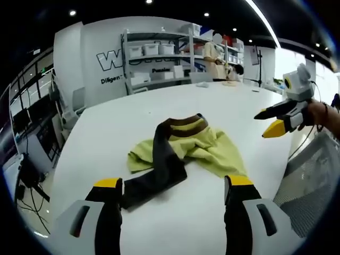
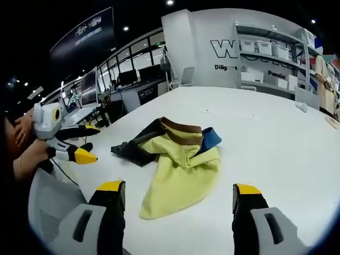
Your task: Fold the garment on the visible template until the final outline fits inside the template.
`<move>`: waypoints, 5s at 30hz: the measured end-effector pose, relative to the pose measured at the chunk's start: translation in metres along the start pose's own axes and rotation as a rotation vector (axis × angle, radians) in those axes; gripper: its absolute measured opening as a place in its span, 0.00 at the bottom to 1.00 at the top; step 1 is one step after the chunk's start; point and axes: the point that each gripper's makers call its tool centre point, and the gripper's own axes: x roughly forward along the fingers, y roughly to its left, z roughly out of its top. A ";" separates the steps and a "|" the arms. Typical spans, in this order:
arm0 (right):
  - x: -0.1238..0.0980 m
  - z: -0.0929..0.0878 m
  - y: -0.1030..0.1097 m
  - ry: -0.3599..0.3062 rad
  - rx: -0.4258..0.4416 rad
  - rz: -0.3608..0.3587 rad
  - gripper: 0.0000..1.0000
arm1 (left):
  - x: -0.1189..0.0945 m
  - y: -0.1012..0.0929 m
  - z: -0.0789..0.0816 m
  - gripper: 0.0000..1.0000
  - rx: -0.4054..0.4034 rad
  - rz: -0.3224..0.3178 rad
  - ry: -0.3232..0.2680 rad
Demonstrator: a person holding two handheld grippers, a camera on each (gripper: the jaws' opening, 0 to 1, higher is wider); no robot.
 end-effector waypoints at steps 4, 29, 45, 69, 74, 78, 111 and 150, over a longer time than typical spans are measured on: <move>0.006 0.011 -0.002 -0.007 -0.019 0.015 0.82 | 0.005 0.004 0.000 0.75 0.008 -0.006 0.021; 0.088 0.004 -0.045 0.082 -0.101 -0.002 0.67 | 0.072 0.033 -0.032 0.64 0.080 -0.077 0.071; 0.120 -0.035 -0.077 0.184 -0.146 -0.121 0.44 | 0.091 0.032 -0.056 0.42 0.083 -0.075 0.123; 0.102 0.001 -0.081 0.060 -0.049 -0.156 0.00 | 0.065 0.062 -0.034 0.05 -0.074 -0.013 0.121; 0.094 0.018 -0.081 0.027 -0.074 -0.161 0.00 | 0.053 0.073 -0.010 0.05 -0.095 -0.005 0.090; 0.085 0.037 -0.082 -0.008 -0.094 -0.170 0.00 | 0.045 0.089 0.011 0.05 -0.078 0.016 0.071; 0.056 -0.014 -0.096 0.298 -0.101 -0.156 0.00 | 0.043 0.142 -0.062 0.06 -0.117 0.121 0.360; 0.017 -0.089 -0.067 0.462 -0.110 -0.036 0.00 | 0.038 0.113 -0.098 0.06 -0.068 0.082 0.358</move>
